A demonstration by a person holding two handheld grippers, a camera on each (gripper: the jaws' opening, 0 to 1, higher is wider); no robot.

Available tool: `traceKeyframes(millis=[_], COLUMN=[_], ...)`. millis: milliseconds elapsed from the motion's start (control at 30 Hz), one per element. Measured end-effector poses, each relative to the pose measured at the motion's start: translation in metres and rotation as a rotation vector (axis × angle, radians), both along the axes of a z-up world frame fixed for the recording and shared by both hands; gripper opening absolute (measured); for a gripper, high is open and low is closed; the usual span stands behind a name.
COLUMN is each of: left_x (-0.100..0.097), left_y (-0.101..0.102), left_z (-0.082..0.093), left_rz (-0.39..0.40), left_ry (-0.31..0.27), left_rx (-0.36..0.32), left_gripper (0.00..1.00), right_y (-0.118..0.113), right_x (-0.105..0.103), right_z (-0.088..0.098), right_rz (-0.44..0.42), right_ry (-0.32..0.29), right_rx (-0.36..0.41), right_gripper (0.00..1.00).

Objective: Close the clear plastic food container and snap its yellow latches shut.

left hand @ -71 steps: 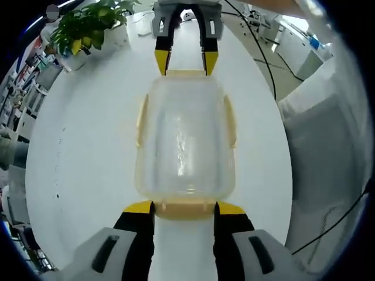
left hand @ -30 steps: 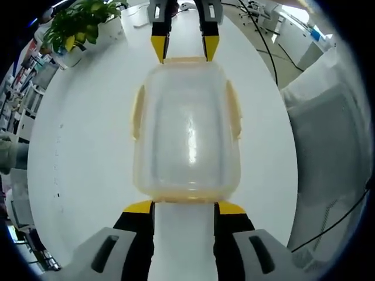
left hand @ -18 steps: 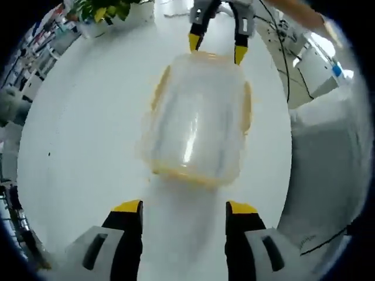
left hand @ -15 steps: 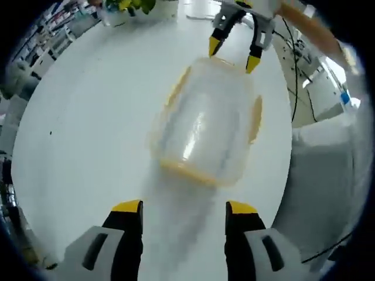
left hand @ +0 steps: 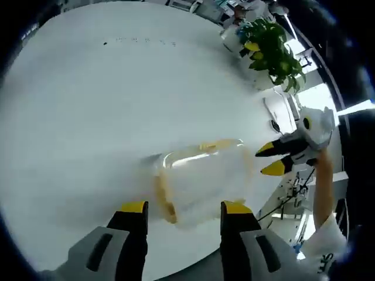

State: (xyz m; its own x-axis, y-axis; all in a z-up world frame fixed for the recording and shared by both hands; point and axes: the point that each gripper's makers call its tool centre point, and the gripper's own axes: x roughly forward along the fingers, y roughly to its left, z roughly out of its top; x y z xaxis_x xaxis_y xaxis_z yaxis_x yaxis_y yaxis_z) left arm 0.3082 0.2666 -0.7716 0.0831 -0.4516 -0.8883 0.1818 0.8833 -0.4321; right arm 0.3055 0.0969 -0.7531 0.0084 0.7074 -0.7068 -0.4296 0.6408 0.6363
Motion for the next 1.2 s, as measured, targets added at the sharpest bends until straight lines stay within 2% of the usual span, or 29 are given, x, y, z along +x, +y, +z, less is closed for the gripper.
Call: traceKeyframes(millis=[67,167,233,367,433,567,867,967,1067,1200], left_x=[-0.005,-0.003,0.000,0.009,0.013,0.009,0.010,0.003,0.007,0.009], left_y=[-0.002,-0.004,-0.005,-0.007,-0.009,-0.016,-0.015,-0.015,-0.012,-0.011], left_z=[-0.003,-0.004,-0.003,-0.002,-0.002,-0.002,-0.012,-0.012,-0.012,-0.013], left_rz=[-0.020,0.014,0.026,0.042,0.058,0.061,0.052,0.015,0.041,0.030], left_ry=[-0.012,0.005,0.014,0.011,0.015,0.021,0.039,0.030,0.040,0.041], left_rx=[-0.001,-0.025,-0.039,-0.043,-0.060,-0.069,-0.027,0.012,0.006,0.009], left_gripper=[0.43,0.42,0.41,0.28,0.29,0.35,0.35,0.29,0.28,0.28], right_y=[0.008,0.007,0.008,0.017,0.016,0.010,0.009,0.009,0.009,0.010], right_x=[0.006,0.007,0.004,-0.007,-0.007,-0.002,0.006,0.007,0.007,0.006], right_z=[0.006,-0.001,-0.006,-0.012,-0.018,-0.029,-0.030,-0.030,-0.030,-0.031], right_rz=[-0.091,-0.137,-0.128,-0.099,-0.083,-0.064,-0.078,-0.077,-0.078,-0.079], right_ry=[0.032,0.039,0.042,0.064,0.058,0.056,0.072,0.072,0.074,0.082], right_rx=[0.077,0.054,0.028,0.008,-0.031,-0.100,-0.079,-0.077,-0.075,-0.074], right_gripper=[0.22,0.25,0.23,0.25,0.25,0.17,0.17,0.17,0.16,0.16])
